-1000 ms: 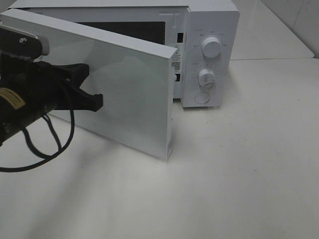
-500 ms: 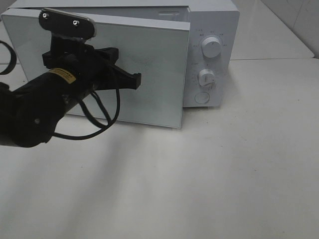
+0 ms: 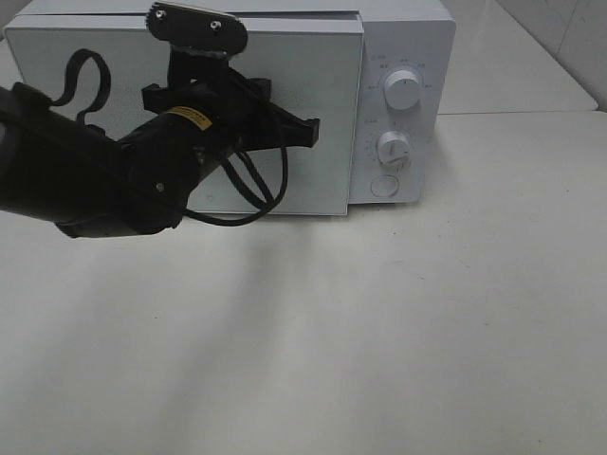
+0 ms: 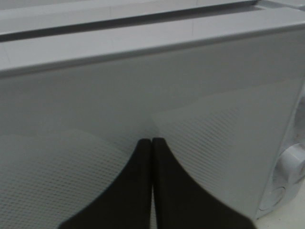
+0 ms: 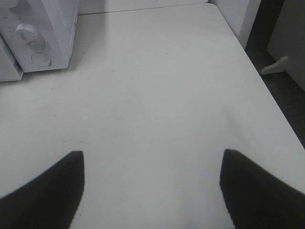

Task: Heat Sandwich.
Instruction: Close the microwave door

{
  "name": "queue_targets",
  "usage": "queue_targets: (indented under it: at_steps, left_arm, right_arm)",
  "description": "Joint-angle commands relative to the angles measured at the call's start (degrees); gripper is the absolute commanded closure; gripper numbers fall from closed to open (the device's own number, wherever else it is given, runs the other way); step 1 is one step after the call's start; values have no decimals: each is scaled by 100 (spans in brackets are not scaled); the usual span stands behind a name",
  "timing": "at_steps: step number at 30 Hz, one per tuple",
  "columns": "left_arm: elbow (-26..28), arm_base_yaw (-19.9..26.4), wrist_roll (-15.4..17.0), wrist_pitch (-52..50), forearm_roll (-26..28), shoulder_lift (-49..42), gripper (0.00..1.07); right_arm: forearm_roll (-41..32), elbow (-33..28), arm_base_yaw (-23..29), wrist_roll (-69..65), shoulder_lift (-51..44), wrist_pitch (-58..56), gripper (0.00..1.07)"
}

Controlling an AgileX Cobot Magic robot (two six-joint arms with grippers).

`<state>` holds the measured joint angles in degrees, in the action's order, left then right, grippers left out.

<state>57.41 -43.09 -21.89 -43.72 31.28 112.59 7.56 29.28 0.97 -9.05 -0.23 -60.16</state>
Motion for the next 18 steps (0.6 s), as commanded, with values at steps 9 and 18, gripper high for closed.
queue_targets:
  at_steps: [9,18]
  left_arm:
    - [693,69,-206,74,332,401,107]
    - [1083,252,-304,246,424,527,107]
  right_arm:
    - [-11,-11,-34,0,-149,52,32]
    - [-11,-11,-34,0,-149,52,32]
